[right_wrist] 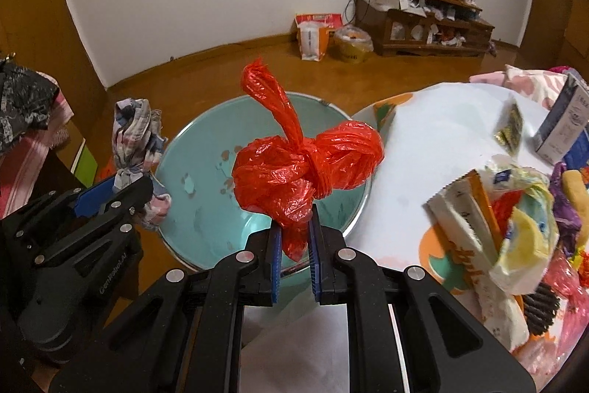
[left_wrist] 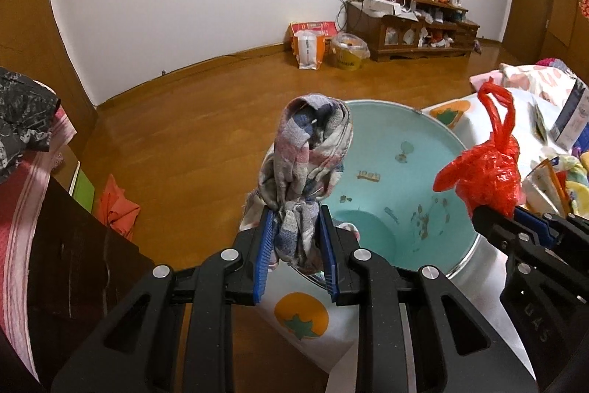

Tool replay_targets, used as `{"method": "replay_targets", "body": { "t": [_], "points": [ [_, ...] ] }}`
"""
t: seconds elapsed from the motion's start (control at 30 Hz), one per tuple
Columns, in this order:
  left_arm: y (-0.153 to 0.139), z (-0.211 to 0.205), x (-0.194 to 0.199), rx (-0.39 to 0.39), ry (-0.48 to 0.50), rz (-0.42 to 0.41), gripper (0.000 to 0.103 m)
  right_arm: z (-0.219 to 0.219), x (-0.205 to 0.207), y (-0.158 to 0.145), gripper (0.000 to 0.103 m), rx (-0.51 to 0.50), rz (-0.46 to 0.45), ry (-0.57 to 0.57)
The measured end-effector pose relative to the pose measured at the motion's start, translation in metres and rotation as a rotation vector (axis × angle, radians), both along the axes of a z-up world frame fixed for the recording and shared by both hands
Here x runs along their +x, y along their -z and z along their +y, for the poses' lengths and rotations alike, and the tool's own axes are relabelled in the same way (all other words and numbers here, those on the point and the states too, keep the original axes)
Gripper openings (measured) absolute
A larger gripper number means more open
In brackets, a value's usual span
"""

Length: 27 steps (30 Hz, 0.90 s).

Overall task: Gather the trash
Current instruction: 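Carry the plaid cloth and red bag over the blue bin and open both tools, then move both open tools back over the trash pile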

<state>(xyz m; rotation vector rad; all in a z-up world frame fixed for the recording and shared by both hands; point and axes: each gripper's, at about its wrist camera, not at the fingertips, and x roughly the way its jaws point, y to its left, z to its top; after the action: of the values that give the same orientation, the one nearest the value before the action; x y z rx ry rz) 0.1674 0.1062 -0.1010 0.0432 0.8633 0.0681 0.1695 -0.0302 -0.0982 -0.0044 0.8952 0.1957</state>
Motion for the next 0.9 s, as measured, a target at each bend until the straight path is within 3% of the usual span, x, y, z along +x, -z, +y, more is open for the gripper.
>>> {"method": "replay_targets", "body": {
  "t": [0.33, 0.4, 0.47, 0.57, 0.73, 0.9],
  "points": [
    [0.008, -0.003, 0.013, 0.018, -0.004, 0.033, 0.024, -0.002, 0.019, 0.018, 0.017, 0.010, 0.055, -0.011],
    [0.009, -0.006, 0.015, 0.022, -0.005, 0.038, 0.025, -0.002, 0.021, 0.018, 0.024, 0.011, 0.056, -0.009],
    [0.010, -0.007, 0.016, 0.025, -0.002, 0.042, 0.027, -0.003, 0.021, 0.017, 0.039, 0.017, 0.054, -0.012],
    [0.010, -0.009, 0.017, 0.033, 0.005, 0.043, 0.029, -0.008, 0.020, 0.012, 0.040, 0.034, 0.045, -0.001],
    [0.002, -0.011, 0.011, 0.059, -0.001, 0.009, 0.046, -0.022, 0.009, -0.007, 0.041, 0.037, -0.009, 0.042],
    [-0.012, -0.015, -0.003, 0.078, -0.020, -0.034, 0.063, -0.045, -0.025, -0.027, 0.056, 0.011, -0.108, 0.120]
  ]
}}
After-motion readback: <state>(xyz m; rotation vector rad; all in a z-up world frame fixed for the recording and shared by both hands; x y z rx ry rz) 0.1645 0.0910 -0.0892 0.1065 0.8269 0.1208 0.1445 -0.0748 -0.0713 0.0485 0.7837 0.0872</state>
